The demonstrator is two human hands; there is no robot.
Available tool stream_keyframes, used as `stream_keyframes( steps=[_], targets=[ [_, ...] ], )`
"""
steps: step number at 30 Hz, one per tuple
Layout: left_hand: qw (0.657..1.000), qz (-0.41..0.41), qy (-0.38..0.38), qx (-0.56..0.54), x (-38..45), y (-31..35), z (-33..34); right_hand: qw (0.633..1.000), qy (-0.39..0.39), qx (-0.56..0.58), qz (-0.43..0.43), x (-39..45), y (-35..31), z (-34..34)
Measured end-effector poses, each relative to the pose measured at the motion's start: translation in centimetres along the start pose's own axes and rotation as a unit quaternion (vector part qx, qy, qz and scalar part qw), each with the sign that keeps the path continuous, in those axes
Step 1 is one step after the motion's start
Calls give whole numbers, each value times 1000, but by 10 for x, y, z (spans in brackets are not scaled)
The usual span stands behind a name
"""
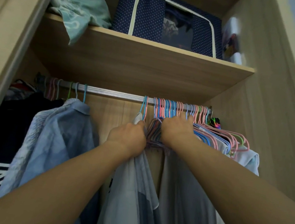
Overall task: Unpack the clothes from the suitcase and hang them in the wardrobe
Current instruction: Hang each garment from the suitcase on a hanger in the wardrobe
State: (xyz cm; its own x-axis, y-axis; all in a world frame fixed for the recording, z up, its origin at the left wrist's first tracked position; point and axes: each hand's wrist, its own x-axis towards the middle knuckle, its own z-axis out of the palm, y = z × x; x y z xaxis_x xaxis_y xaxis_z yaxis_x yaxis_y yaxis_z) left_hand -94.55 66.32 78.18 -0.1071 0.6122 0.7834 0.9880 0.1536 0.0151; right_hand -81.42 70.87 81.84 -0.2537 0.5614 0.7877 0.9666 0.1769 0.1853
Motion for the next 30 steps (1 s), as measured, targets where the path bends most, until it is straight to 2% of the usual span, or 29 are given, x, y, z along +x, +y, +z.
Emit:
stream_keyframes(
  steps=[3, 7, 10, 16, 20, 23, 25, 28, 30],
  targets=[
    [1000, 0, -16, 6, -1, -5, -3, 994, 75, -69, -25, 3, -1, 2],
    [1000, 1, -31, 3, -2, -6, -8, 995, 87, -38, -23, 3, -2, 3],
    [999, 7, -44, 10, 1, -4, -11, 992, 111, 52, 12, 5, -10, -1],
    [998, 19, -66, 13, 5, -14, -8, 962, 128, 224, 90, 5, -19, -24],
    [996, 8, -58, -60, 1, -23, -1, 949, 122, 270, 108, -15, -10, -41],
    [993, 24, 3, -119, -19, -21, 11, 949, 147, 251, 124, -45, 5, -42],
    [987, 46, 102, -113, -41, -15, 25, 947, 176, 233, 136, -72, 21, -31],
    [946, 62, 234, -214, -90, 1, 53, 945, 200, 227, 124, -128, 48, 2],
    [918, 73, 257, -294, -133, 17, 74, 937, 172, 272, 135, -181, 65, 29]
  ],
)
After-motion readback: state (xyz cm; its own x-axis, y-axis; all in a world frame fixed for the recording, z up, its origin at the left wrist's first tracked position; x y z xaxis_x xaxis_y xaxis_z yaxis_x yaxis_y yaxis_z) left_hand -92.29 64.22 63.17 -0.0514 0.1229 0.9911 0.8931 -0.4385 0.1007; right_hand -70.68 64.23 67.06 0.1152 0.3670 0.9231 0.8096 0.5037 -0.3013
